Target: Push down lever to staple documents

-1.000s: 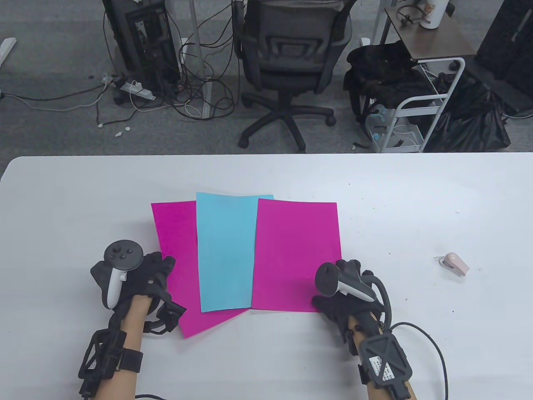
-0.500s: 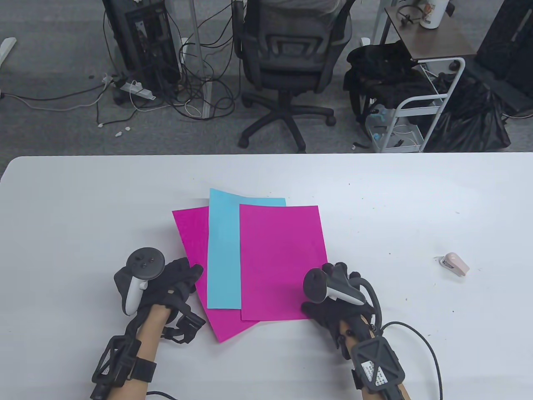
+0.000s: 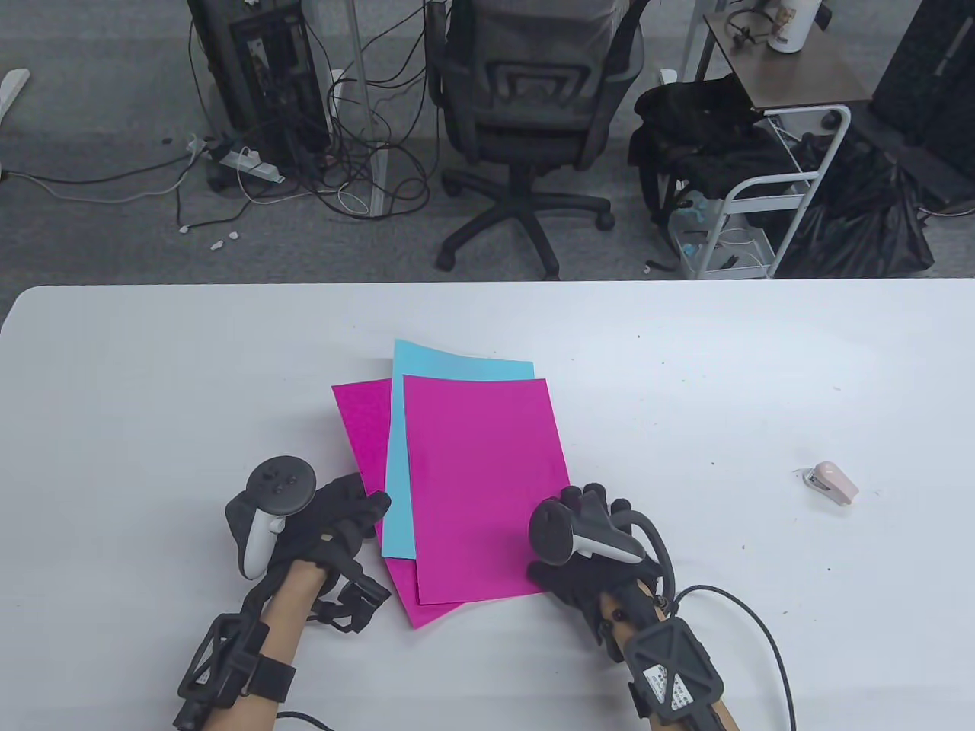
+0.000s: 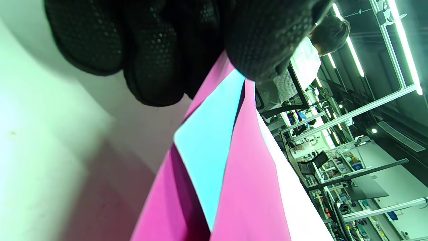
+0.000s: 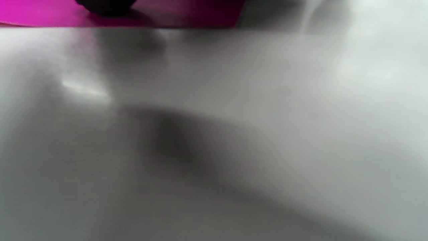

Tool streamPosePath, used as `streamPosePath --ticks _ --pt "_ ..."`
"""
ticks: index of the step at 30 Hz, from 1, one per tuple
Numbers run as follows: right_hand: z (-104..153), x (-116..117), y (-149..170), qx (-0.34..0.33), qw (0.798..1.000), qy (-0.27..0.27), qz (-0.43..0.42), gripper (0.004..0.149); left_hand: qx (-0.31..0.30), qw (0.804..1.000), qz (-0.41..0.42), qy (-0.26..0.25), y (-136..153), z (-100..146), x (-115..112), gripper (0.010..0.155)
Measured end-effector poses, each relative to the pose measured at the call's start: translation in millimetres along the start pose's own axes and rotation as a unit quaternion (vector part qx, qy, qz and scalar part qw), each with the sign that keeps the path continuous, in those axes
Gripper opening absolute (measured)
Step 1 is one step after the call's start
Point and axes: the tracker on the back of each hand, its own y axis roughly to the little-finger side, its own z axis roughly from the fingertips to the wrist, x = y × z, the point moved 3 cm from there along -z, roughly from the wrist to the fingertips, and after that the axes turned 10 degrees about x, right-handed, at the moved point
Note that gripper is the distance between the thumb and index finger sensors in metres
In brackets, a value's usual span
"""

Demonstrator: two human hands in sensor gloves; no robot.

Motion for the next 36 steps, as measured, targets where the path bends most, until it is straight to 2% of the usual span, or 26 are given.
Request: streamPosePath --ticks 11,18,28,36 --pt "6 4 -32 -0.048 0.999 0.007 0.019 0.088 -0.004 1.0 0.012 0.024 -1 2 -6 0.061" --pt "8 4 -34 -0.051 0.998 0.016 0.016 0.087 0.009 1.0 0.015 -0.004 1 3 -6 0.056" --pt "15 -12 -20 -0.054 0.992 0.104 -0.037 0.084 0.011 0.999 0.023 -0.025 3 4 0 0.055" --pt "27 -32 22 0.003 0.969 0.208 -0.133 0.086 -0.034 0.998 0.035 -0.041 -2 13 12 0.052"
